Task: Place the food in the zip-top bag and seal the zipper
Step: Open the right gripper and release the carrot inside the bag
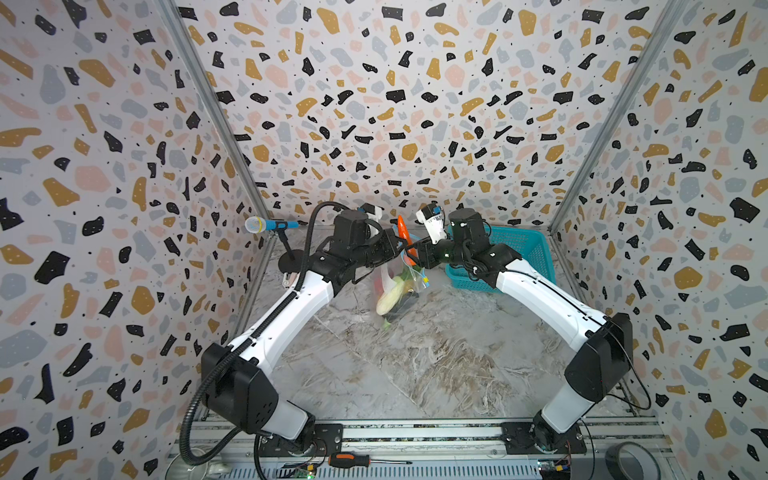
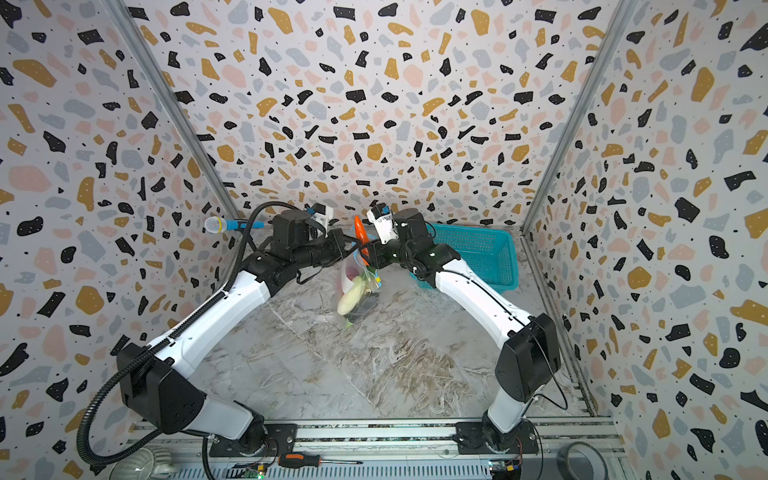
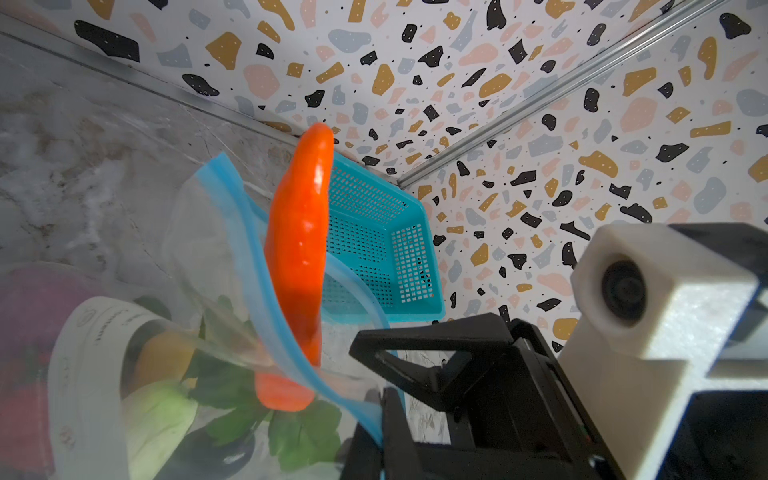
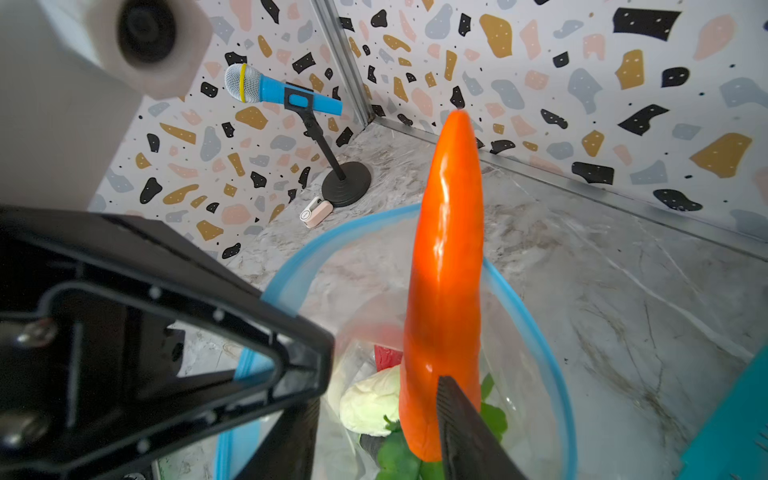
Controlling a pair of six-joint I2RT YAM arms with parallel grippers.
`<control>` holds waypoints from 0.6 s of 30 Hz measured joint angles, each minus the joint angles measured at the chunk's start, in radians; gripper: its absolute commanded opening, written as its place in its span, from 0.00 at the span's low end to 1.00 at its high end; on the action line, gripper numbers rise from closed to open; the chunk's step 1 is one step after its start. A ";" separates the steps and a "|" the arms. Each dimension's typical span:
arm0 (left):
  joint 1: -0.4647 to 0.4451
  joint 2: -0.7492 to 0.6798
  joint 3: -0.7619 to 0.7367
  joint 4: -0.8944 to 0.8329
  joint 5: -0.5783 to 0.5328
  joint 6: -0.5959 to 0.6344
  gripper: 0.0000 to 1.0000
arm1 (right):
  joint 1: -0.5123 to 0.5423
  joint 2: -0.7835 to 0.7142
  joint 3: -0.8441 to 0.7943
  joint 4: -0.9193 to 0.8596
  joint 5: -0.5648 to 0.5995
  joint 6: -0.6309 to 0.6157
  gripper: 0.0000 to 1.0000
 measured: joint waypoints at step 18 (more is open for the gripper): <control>0.000 0.000 -0.019 0.006 -0.001 0.000 0.00 | -0.127 0.008 0.014 -0.145 -0.014 0.238 0.47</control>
